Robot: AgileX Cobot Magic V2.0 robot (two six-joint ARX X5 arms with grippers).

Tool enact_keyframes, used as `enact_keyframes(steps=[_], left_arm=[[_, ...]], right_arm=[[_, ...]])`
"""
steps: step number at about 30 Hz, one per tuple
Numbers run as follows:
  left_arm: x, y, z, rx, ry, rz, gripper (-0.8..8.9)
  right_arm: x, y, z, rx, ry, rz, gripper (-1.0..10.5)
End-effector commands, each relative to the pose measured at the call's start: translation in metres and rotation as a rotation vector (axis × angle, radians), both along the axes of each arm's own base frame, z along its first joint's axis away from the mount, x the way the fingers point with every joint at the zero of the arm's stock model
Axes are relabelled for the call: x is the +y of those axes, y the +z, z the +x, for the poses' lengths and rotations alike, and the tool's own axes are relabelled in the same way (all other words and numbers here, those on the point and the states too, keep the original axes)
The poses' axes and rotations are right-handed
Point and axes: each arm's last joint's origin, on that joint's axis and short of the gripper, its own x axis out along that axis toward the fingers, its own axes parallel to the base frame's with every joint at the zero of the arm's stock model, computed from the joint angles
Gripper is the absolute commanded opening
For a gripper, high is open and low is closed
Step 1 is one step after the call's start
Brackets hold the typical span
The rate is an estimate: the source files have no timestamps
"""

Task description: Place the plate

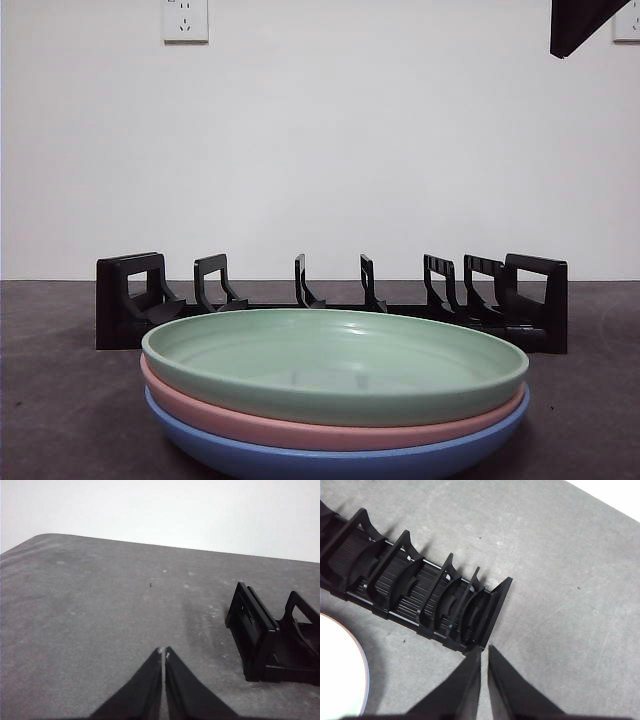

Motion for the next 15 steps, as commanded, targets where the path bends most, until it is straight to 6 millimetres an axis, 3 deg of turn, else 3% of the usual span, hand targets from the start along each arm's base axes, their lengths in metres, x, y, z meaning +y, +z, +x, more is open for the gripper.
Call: enact_keyframes(steps=[1,9,11,15], left_arm=[[0.0,-0.005,0.001,0.006,0.001,-0.005,0.07],[0.0,-0.005,0.001,0.006,0.001,-0.005,0.07],[0.0,-0.005,0.001,0.006,0.001,-0.005,0.07],[0.0,-0.005,0.001,0.006,0.001,-0.005,0.07]], right_arm=[[0.003,0.004,0.001,-0.012,0.011,0.003,0.2],[0.003,0.005,-0.002,-0.02,0.022,0.002,0.2],[-0.004,0.01,-0.004,-0.055,0.002,-0.029,0.2],[-0.022,0.005,-0.01,-0.178,-0.029,0.098,0.2]])
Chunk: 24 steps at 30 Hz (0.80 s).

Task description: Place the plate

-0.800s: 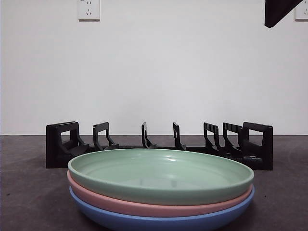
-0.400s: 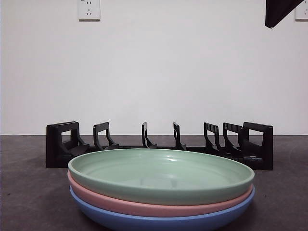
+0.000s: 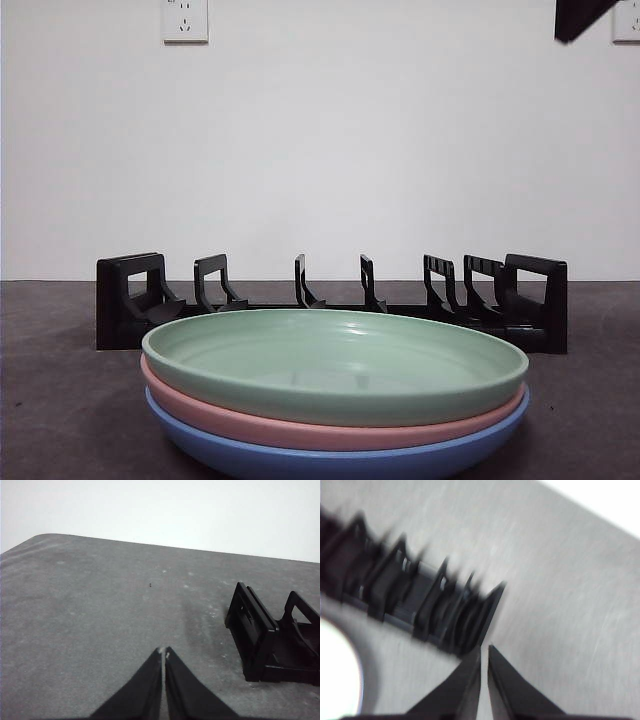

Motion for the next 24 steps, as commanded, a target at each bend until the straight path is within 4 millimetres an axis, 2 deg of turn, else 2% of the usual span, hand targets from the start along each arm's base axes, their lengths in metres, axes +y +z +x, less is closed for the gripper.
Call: enact_keyframes(steps=[1,3,7,10,13,17,20,24], left_arm=[[0.0,-0.005,0.001,0.006,0.0,-0.005,0.07],[0.0,-0.005,0.001,0.006,0.0,-0.005,0.07],[0.0,-0.005,0.001,0.006,0.0,-0.005,0.07],[0.0,-0.005,0.001,0.006,0.0,-0.005,0.07],[0.0,-0.005,0.001,0.006,0.0,-0.005,0.07],[0.0,-0.005,0.001,0.006,0.001,-0.005,0.07],[0.0,-0.005,0.001,0.006,0.0,-0.005,0.07],[0.0,-0.005,0.001,0.001,0.0,-0.005,0.07]], right_arm=[[-0.016,-0.011,-0.008,-0.133,-0.018,0.088,0.2],[-0.032,-0.033,-0.017,-0.222,-0.06,0.135,0.2],[-0.061,-0.095,-0.044,-0.313,-0.171,0.199,0.2],[-0.075,-0.137,-0.063,-0.339,-0.252,0.225,0.2],[-0.085,-0.17,-0.076,-0.371,-0.319,0.238,0.2],[-0.092,-0.197,-0.084,-0.425,-0.351,0.254,0.2],[-0.095,-0.209,-0.085,-0.471,-0.367,0.264,0.2],[-0.097,-0.21,-0.085,-0.466,-0.381,0.257,0.2]])
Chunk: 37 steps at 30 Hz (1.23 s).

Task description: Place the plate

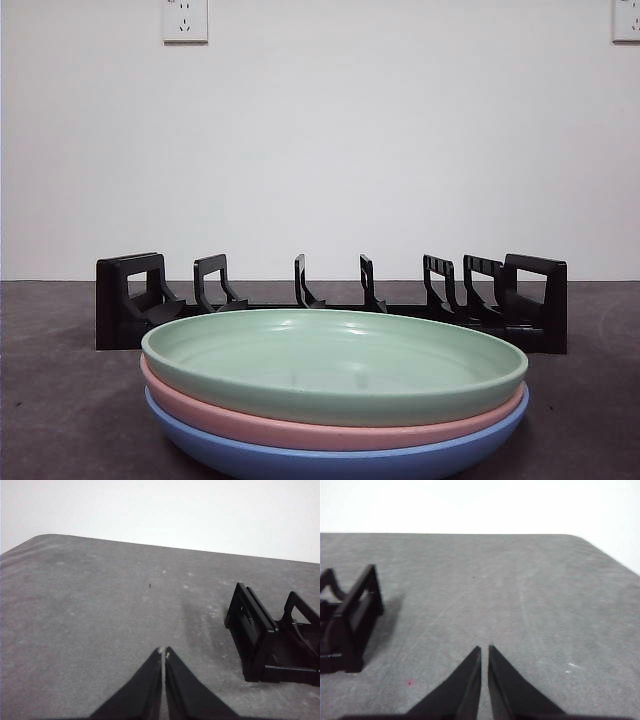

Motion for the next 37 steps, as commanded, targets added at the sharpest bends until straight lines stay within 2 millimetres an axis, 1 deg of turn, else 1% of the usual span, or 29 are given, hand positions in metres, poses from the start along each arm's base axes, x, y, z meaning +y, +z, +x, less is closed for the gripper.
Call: enact_keyframes(steps=[1,8,37], left_arm=[[0.0001,-0.0048,0.0012,0.001,0.0,-0.005,0.07],[0.0002,-0.0049,0.0012,0.001,0.001,-0.005,0.07],[0.0001,-0.0049,0.0012,0.001,0.0,-0.005,0.07]], right_arm=[[-0.0006,-0.0015,0.0006,-0.002,-0.007,0.01,0.2],[0.0006,0.0032,0.0013,-0.051,0.037,0.013,0.2],[0.0006,0.0034,0.0013,-0.053,0.036,0.013,0.2]])
